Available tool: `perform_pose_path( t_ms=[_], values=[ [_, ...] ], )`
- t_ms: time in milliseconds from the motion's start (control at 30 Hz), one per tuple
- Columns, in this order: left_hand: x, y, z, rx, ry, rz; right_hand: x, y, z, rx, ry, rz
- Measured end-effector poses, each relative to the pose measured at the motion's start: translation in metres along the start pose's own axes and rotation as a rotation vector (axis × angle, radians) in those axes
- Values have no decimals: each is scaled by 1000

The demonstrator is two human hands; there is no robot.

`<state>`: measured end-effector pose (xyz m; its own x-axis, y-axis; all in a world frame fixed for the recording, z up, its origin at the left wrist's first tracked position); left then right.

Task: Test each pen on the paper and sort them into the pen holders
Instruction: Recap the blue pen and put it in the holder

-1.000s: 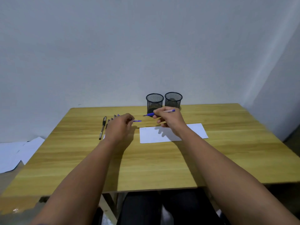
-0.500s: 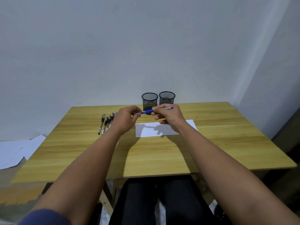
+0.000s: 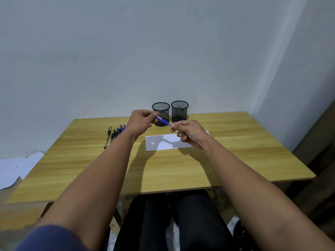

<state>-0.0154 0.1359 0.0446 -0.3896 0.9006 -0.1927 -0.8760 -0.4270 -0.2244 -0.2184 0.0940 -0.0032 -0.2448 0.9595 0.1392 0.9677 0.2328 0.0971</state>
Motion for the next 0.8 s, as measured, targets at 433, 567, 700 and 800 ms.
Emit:
perform_pose_path(
  t_ms=[433,567,700,800],
  values=[
    [-6,35,1,-213,124,-148,-5,-18,11,192,-51,-5],
    [-36,42,18,-150,154,-55,-25,-23,-37,395,-164,29],
    [-66,51,17,-364,225,45,-56,-39,-93,398,-320,266],
    [-92,72,6,-651,342,19,-92,-49,-117,406,-381,384]
  ],
)
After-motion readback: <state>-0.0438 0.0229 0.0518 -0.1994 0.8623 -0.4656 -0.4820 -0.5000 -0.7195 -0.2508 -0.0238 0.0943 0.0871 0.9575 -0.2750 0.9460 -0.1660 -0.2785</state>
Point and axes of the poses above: each hand's wrist, its own x-axis away from the middle knuckle, its own y-axis out of the palm, z = x × y, the point moved 5 cm from there along -x, towards the middle knuckle, and after that the axes turned 10 degrees about z, right-handed, at the moved point
